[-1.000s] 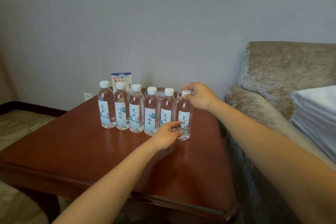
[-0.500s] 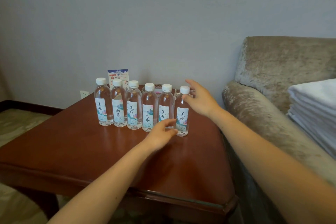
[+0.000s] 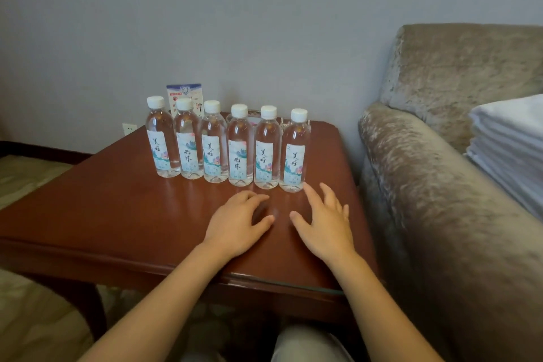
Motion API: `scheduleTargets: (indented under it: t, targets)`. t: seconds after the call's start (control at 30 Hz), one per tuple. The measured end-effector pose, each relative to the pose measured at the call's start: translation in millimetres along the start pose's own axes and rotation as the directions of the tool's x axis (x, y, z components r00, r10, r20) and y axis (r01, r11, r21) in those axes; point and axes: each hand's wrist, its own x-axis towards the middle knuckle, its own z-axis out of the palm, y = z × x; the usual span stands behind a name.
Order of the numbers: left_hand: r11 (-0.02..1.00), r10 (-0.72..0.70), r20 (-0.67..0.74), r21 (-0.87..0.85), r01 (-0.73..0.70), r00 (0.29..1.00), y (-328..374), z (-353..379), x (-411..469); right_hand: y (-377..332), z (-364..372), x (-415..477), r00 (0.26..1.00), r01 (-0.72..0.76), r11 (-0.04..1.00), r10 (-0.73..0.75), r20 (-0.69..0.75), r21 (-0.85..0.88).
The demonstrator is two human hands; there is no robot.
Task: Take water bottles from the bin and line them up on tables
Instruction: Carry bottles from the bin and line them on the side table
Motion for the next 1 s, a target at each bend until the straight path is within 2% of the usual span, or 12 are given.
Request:
scheduleTargets:
  t: [0.1,0.23,0.63,0.8,1.0]
  targets:
    - [0.999,0.008,0.03,0.038,-0.009,1.0,0,1,1,0,-1,-2,0.997,0.021,0.991,-0.01,0.082,-0.132]
    - [0.999,0.007,0.056,0.043,-0.01,0.998,-2,3,1,-1,2,-2,0.991,0.046,0.98,-0.019,0.136,-0.195]
    - [0.996,0.002,0.031,0.085,-0.004,1.0,1,2,-2,1,5,0,0.985,0.054,0.97,-0.013,0.174,-0.239]
    - [0.995,-0.016,0.101,0.099,0.006,0.995,4,0,-2,-2,2,0,0.981,0.044,0.972,0.001,0.192,-0.232]
    - [0.997,-0.046,0.182,0.07,0.034,0.982,8,-6,2,-6,-8,3,0.958,0.034,0.972,0.035,0.283,-0.234]
